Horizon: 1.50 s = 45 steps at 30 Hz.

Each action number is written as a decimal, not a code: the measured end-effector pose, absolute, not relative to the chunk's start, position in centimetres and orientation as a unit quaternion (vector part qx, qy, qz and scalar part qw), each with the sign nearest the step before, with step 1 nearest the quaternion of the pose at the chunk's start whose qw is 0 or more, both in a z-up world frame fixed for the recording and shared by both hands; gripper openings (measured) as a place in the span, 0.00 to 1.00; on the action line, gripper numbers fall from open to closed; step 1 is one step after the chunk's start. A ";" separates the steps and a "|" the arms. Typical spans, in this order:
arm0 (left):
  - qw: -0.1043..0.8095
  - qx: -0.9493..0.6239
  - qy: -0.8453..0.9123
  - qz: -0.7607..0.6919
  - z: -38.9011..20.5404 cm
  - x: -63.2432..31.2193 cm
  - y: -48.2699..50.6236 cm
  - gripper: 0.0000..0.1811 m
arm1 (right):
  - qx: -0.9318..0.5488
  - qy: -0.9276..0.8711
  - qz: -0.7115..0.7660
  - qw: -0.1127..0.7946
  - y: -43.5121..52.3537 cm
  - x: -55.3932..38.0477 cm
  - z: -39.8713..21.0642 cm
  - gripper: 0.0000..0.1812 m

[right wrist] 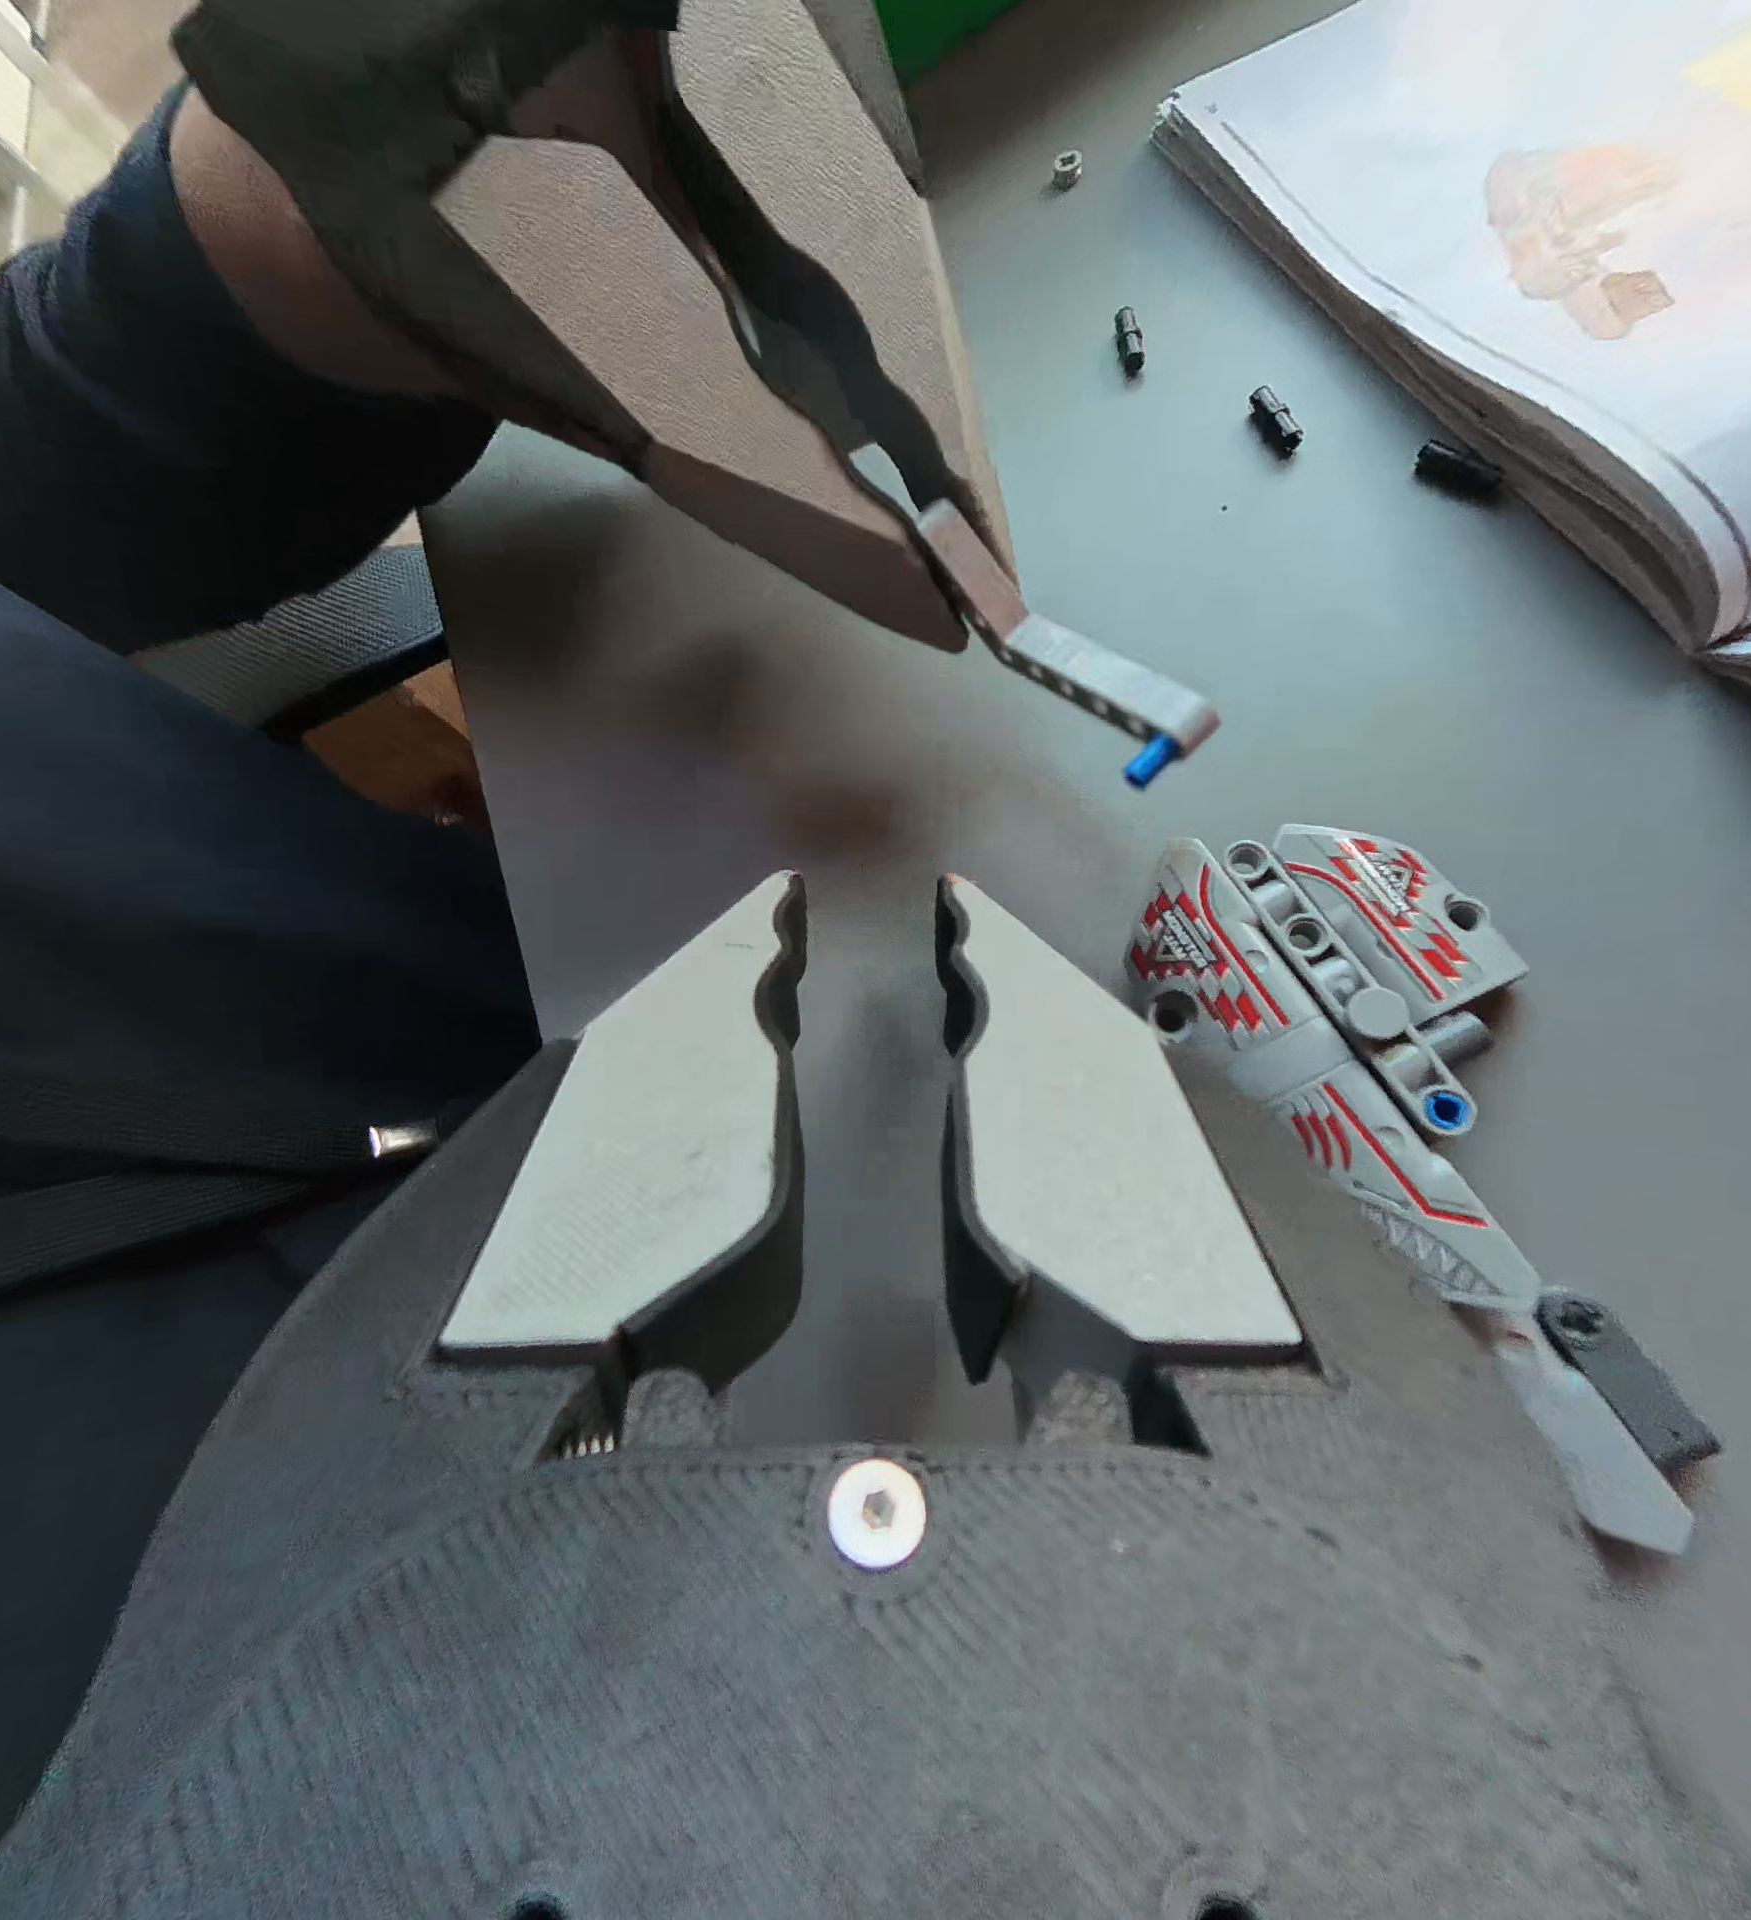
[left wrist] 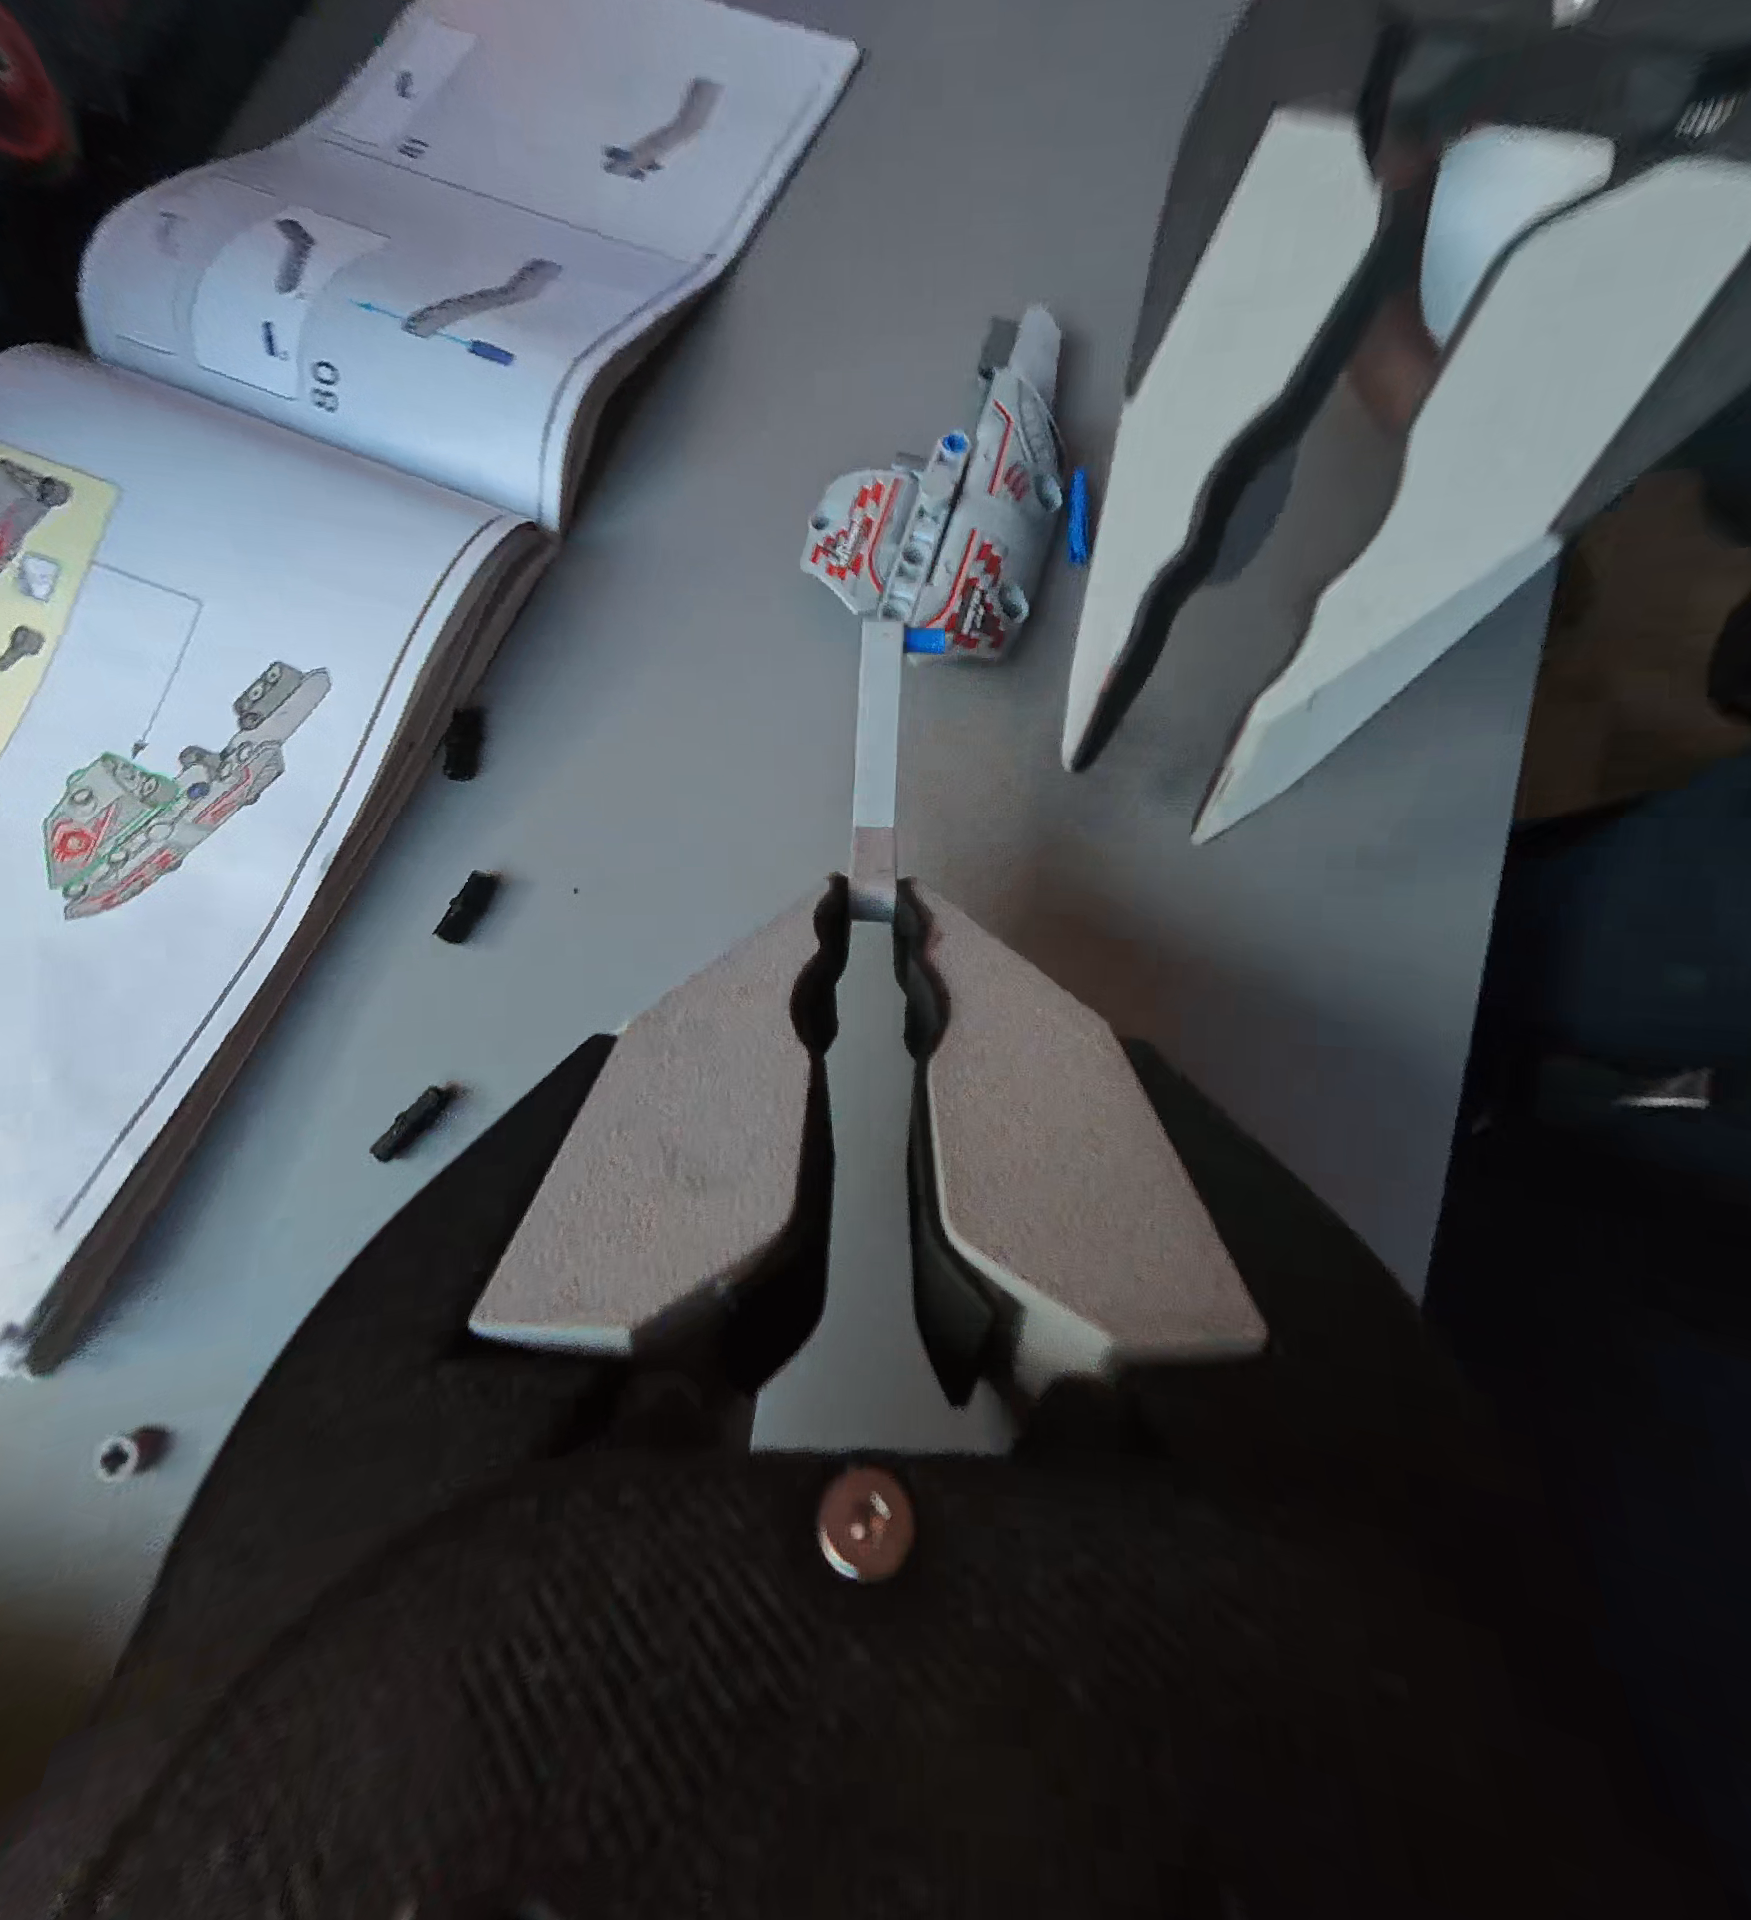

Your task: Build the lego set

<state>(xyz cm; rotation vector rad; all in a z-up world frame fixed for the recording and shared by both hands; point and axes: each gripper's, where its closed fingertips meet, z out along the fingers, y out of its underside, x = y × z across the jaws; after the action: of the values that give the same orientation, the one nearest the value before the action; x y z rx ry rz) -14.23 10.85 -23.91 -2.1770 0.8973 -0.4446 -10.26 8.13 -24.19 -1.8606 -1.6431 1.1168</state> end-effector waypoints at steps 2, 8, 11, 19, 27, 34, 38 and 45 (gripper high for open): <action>0.399 -0.843 0.305 -0.191 -22.9 -14.4 10.8 0.03 | -0.679 -0.570 0.416 0.203 8.2 -10.8 -24.4 0.12; 0.542 -0.786 0.238 -0.177 -18.5 -14.1 10.1 0.03 | -0.665 -0.452 0.551 0.225 10.0 -12.3 -19.8 0.19; 0.565 -0.777 0.235 -0.146 -18.2 -13.7 10.2 0.03 | -0.644 -0.414 0.603 0.224 10.3 -12.8 -17.7 0.17; 0.506 -0.797 0.274 -0.186 -20.7 -10.8 8.7 0.10 | -0.652 -0.499 0.535 0.201 10.3 -13.0 -18.7 0.03; 0.433 -0.788 0.404 -0.168 -21.4 -13.4 8.9 0.11 | -0.660 -0.720 0.205 0.051 9.6 -10.1 -25.6 0.03; 0.352 -0.788 0.465 -0.195 -25.1 -12.1 8.8 0.04 | -0.640 -0.745 0.186 0.032 8.7 -10.6 -26.1 0.03; 0.349 -0.787 0.463 -0.212 -24.8 -11.8 8.5 0.04 | -0.629 -0.759 0.170 0.000 8.2 -10.0 -26.1 0.02; 0.347 -0.784 0.467 -0.218 -25.0 -11.6 8.3 0.04 | -0.616 -0.778 0.122 -0.028 8.4 -9.9 -26.2 0.02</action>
<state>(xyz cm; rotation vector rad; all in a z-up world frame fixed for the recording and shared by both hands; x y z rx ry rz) -11.63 8.31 -25.04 -2.0322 1.2111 -0.5646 -9.90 8.36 -26.17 -1.9692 -2.4883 0.3905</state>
